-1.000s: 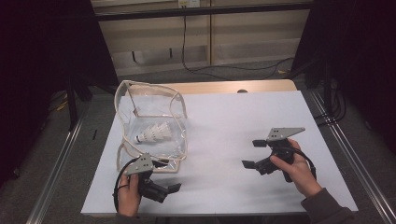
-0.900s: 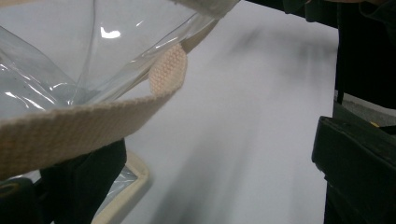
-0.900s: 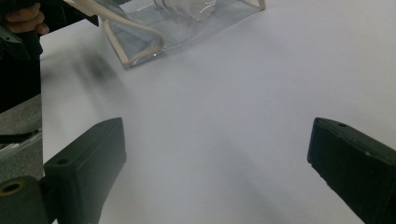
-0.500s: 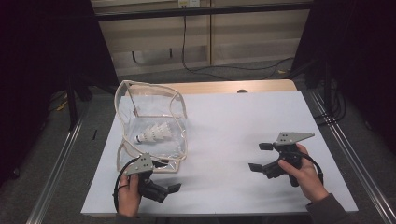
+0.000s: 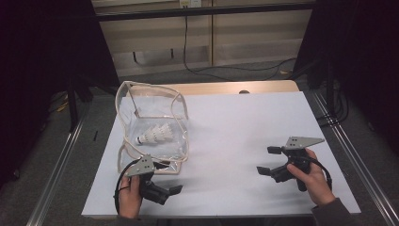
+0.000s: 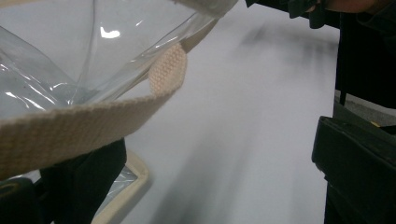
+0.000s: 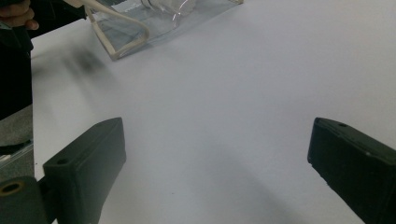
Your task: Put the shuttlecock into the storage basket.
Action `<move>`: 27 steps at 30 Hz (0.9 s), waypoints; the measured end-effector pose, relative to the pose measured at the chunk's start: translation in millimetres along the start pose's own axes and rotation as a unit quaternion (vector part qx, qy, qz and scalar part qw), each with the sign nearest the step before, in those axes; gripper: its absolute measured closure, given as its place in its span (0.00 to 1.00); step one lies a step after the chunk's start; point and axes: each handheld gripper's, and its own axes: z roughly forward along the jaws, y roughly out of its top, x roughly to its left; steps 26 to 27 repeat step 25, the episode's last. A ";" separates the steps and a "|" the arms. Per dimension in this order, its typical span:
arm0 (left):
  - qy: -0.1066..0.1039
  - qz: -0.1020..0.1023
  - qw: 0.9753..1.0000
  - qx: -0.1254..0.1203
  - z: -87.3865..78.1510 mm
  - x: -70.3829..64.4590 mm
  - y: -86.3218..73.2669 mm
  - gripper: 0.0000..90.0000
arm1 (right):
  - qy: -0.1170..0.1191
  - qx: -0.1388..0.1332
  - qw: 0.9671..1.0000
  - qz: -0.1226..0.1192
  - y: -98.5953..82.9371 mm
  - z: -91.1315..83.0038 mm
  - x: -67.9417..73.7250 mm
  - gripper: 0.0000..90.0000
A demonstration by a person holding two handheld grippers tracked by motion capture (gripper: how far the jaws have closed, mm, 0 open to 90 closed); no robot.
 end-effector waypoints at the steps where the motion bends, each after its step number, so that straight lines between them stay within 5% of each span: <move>1: 0.000 0.000 1.000 -0.001 0.1 0.0 0.0 0.04 | 0.000 0.002 1.000 -0.001 -1.1 -0.2 -0.4 0.04; 27: 0.001 0.003 1.000 0.004 -0.2 -0.5 -0.1 0.03 | -0.003 -0.005 1.000 -0.003 -12.3 -9.8 -2.1 0.04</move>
